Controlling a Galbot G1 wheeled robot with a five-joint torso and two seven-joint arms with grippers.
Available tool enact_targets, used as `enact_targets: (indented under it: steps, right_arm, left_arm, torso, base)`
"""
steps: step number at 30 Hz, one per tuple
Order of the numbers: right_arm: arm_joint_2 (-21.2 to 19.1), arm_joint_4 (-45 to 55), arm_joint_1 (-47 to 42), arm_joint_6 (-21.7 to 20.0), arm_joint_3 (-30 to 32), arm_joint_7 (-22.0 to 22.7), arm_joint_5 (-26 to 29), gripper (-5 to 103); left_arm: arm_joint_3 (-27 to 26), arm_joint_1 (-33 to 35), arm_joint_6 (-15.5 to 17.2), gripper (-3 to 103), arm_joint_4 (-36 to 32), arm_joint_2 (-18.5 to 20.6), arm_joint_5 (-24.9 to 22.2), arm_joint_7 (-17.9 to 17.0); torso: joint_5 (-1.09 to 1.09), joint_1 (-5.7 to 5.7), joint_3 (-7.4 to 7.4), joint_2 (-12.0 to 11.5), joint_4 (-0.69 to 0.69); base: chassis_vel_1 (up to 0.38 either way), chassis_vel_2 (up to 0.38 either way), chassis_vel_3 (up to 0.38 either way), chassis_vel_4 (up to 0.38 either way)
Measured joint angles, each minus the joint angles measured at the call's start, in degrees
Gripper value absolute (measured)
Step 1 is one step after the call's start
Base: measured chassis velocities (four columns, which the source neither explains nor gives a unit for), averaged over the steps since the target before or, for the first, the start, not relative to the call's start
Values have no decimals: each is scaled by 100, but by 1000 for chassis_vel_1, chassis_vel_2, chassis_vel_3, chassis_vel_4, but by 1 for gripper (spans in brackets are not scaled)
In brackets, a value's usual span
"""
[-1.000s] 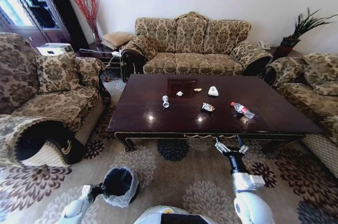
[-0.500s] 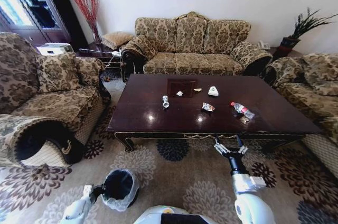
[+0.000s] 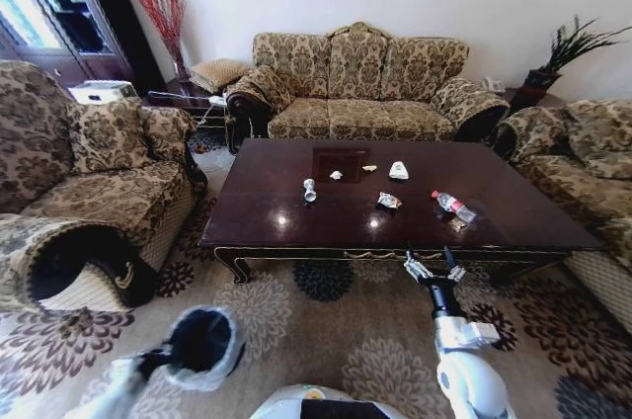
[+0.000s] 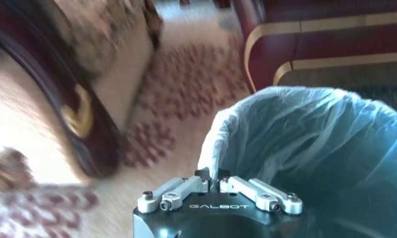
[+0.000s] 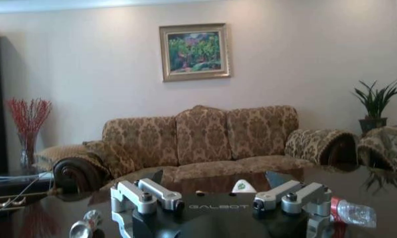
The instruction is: Move to the front of the table and place the trash on the table into the trash bin.
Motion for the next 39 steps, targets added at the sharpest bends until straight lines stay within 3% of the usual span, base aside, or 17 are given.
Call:
enact_targets:
  steps: [2, 3, 6, 13, 20, 24, 26, 29, 34, 39]
  right_arm:
    - [0, -144, 99, 117, 2, 0, 48, 100]
    - [0, -144, 99, 117, 2, 0, 48, 100]
    - [7, -415, 307, 215, -20, 1, 49, 100]
    - [30, -587, 523, 218, -115, -10, 48, 100]
    - [53, -569, 476, 104, -152, -25, 63, 100]
    - [66, -534, 401, 110, -124, -3, 77, 100]
    - [75, -482, 383, 187, -92, 27, 104, 100]
    - [80, -464, 398, 249, -66, 19, 79, 100]
    - [47, -420, 438, 407, -57, -14, -105, 100]
    - [-47, -343, 412, 427, -83, -31, -236, 100]
  left_arm:
    - [-548, 458, -87, 1, -728, -143, -185, 177]
    - [-548, 458, -87, 1, -728, -143, -185, 177]
    - [-996, 1127, -228, 1, -1674, -371, -393, 303]
    - [-1517, 1701, -347, 1, -2815, -687, -754, 344]
    - [-2224, 1860, 41, 1, -4414, -638, -1526, 216]
    - [-2438, 1761, 288, 1, -4751, -523, -1880, 87]
    - [-2557, 1492, 621, 1, -4963, -278, -2330, -217]
    - [-2539, 1265, 811, 1, -4970, -70, -2510, -414]
    - [-2006, 606, 1179, 1, -4920, 483, -2976, -965]
    - [-1528, 252, 1240, 1, -4563, 805, -3064, -1137]
  torso:
    - [3, 0, 0, 0, -2]
    - [3, 0, 0, 0, -2]
    - [2, 0, 0, 0, -1]
    - [-1, 0, 0, 0, 2]
    - [1, 0, 0, 0, -2]
    - [0, 0, 1, 0, -2]
    - [0, 0, 0, 0, 0]
    - [0, 0, 0, 0, -2]
    - [-1, 0, 1, 0, -2]
    - [1, 0, 1, 0, 2]
  base:
    - [0, 0, 0, 0]
    - [0, 0, 0, 0]
    - [0, 0, 0, 0]
    - [0, 0, 0, 0]
    - [0, 0, 0, 0]
    - [0, 0, 0, 0]
    - [0, 0, 0, 0]
    - [0, 0, 0, 0]
    - [0, 0, 0, 0]
    - [0, 0, 0, 0]
